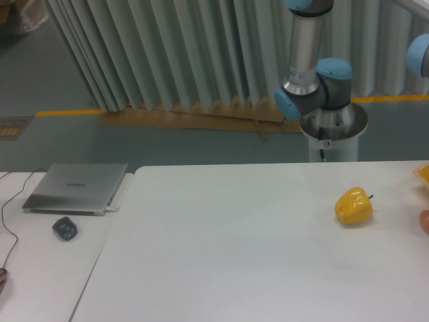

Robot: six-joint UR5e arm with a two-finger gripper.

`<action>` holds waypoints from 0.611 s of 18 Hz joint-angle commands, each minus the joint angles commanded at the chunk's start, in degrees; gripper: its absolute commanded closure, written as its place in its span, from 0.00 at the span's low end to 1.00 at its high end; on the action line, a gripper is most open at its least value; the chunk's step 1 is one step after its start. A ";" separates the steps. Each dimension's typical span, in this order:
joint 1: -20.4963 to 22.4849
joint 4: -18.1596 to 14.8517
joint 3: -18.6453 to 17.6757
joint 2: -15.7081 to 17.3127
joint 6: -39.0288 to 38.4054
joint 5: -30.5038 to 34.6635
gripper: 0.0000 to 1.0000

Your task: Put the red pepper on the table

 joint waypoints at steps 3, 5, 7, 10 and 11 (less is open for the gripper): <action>0.08 2.47 -0.19 0.09 0.91 0.43 0.00; 0.09 3.10 -0.28 0.09 0.92 0.52 0.00; -0.09 3.19 -0.19 0.09 0.92 2.44 0.00; -0.18 3.37 -0.19 0.09 0.92 3.69 0.00; -0.18 3.37 -0.19 0.09 0.92 3.69 0.00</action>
